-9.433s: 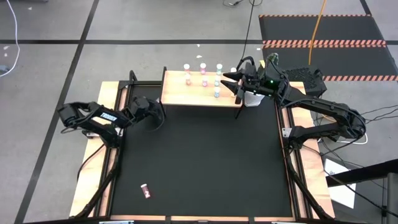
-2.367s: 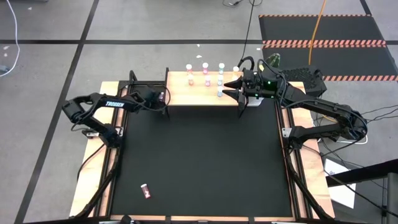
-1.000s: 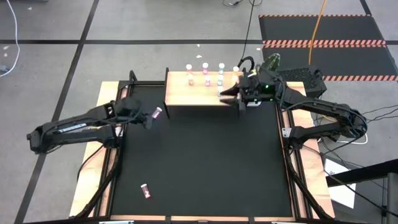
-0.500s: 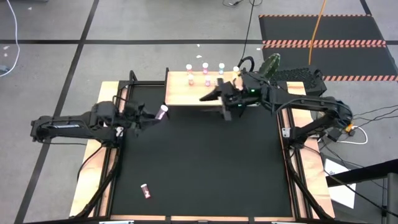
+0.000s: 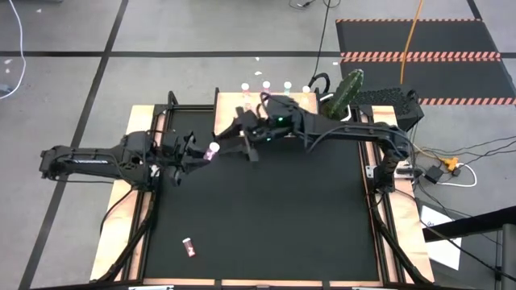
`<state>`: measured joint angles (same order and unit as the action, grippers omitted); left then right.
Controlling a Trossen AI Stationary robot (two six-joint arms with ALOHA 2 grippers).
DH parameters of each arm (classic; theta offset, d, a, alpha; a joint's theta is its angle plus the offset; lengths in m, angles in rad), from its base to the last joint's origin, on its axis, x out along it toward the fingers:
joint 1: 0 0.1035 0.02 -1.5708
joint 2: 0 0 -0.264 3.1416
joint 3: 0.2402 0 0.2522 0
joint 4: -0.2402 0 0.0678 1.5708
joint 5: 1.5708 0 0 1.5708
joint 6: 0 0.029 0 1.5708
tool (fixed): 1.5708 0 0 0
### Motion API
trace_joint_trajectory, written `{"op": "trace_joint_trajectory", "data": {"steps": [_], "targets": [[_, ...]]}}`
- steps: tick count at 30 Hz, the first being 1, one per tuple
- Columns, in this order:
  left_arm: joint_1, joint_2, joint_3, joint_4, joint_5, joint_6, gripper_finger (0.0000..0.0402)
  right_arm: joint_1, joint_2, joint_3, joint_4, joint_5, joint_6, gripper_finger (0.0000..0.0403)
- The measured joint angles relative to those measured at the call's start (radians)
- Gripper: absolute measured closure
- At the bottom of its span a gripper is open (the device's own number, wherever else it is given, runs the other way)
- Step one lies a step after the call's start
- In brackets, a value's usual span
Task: Pick and place medicine bottles onto shelf by color
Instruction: Put the purple pill bottle on the shelf aligned with the other purple pill bottles
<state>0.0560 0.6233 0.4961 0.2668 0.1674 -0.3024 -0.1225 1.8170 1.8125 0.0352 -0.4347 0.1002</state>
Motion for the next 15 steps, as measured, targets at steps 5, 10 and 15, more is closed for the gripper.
{"op": "trace_joint_trajectory", "data": {"steps": [5, 10, 15], "targets": [[-0.006, 0.05, 0.0, 0.025, 0.005, 0.048, 0.0294, 0.0, 0.017, -0.012, 0.0, -0.066, 0.093, 0.0172], [-0.006, 0.099, 0.0, 0.048, 0.001, 0.057, 0.0295, 0.0, 0.018, -0.026, 0.006, -0.066, 0.126, 0.0172], [-0.014, 0.134, 0.0, 0.08, 0.0, 0.06, 0.0291, 0.0, 0.018, -0.026, 0.001, -0.067, 0.147, 0.0175]]}}
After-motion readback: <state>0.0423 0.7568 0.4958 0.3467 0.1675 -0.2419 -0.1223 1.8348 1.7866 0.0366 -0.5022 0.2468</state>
